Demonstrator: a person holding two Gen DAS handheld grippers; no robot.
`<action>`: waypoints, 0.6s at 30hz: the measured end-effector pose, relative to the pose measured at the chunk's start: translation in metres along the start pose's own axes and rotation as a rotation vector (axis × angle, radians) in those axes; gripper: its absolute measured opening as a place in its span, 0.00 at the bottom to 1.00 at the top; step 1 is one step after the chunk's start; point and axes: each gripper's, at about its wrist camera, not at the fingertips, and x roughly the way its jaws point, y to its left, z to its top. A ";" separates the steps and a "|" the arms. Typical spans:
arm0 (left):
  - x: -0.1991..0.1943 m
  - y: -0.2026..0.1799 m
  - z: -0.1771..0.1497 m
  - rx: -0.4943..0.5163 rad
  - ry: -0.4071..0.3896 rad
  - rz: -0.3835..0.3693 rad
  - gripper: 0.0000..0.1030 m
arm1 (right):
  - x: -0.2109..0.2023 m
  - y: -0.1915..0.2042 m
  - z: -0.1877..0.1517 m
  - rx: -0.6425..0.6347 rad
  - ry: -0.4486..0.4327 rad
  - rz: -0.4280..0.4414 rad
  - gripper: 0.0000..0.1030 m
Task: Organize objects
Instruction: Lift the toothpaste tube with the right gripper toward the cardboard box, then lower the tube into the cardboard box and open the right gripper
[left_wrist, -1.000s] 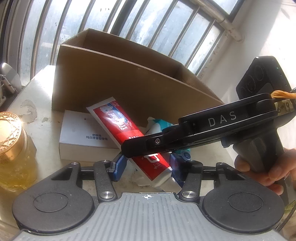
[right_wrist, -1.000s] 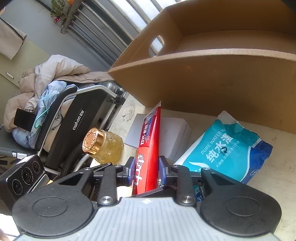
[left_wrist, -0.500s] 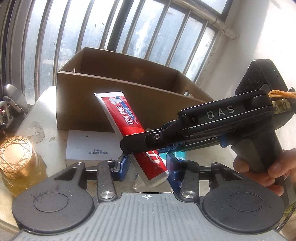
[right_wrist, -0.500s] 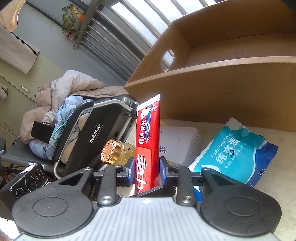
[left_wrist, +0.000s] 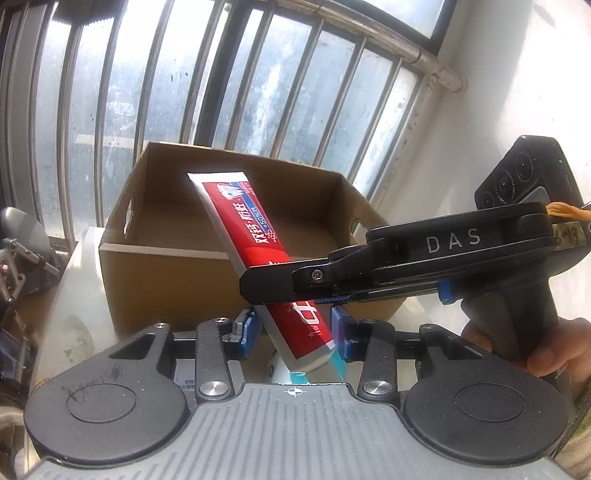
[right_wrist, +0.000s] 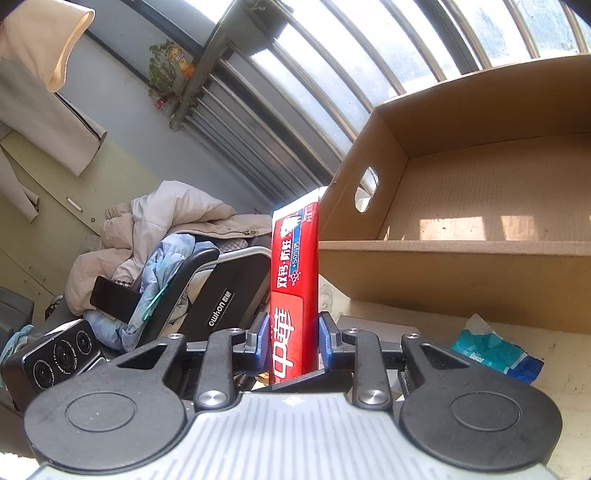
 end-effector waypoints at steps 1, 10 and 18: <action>0.003 0.001 0.008 -0.001 0.010 -0.002 0.39 | 0.000 0.000 0.009 0.002 -0.005 0.003 0.29; 0.050 0.026 0.082 -0.014 0.119 0.027 0.39 | 0.029 -0.028 0.084 0.107 0.000 0.028 0.29; 0.134 0.078 0.101 -0.075 0.342 0.073 0.39 | 0.091 -0.080 0.118 0.232 0.080 -0.054 0.29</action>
